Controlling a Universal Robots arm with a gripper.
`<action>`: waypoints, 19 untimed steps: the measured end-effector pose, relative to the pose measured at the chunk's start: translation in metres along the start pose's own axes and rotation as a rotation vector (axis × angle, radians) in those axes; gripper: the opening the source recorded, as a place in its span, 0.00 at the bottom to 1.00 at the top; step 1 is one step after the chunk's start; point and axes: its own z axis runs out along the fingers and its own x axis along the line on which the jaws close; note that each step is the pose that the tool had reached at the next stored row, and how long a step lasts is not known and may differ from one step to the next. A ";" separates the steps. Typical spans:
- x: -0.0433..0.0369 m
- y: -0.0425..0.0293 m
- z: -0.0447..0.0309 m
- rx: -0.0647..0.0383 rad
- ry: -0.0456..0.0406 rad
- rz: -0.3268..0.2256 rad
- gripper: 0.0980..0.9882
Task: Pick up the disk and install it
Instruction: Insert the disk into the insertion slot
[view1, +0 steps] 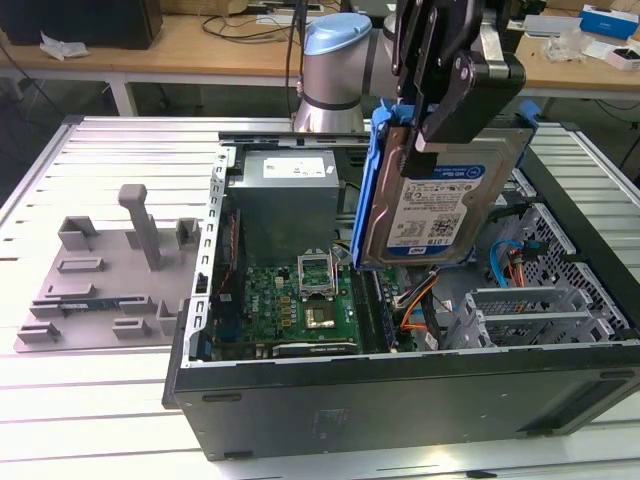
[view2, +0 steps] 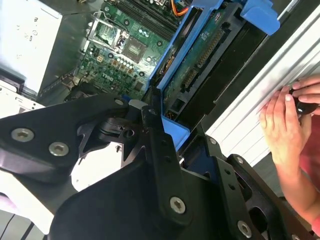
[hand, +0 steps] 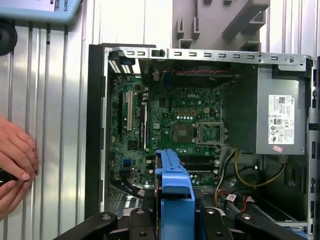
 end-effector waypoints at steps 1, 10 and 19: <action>0.0007 -0.0009 0.0003 0.000 -0.0005 0.002 0.30; 0.0045 -0.0257 0.0012 0.000 -0.0009 0.009 0.30; 0.0100 -0.0521 0.0013 0.000 -0.0011 0.012 0.30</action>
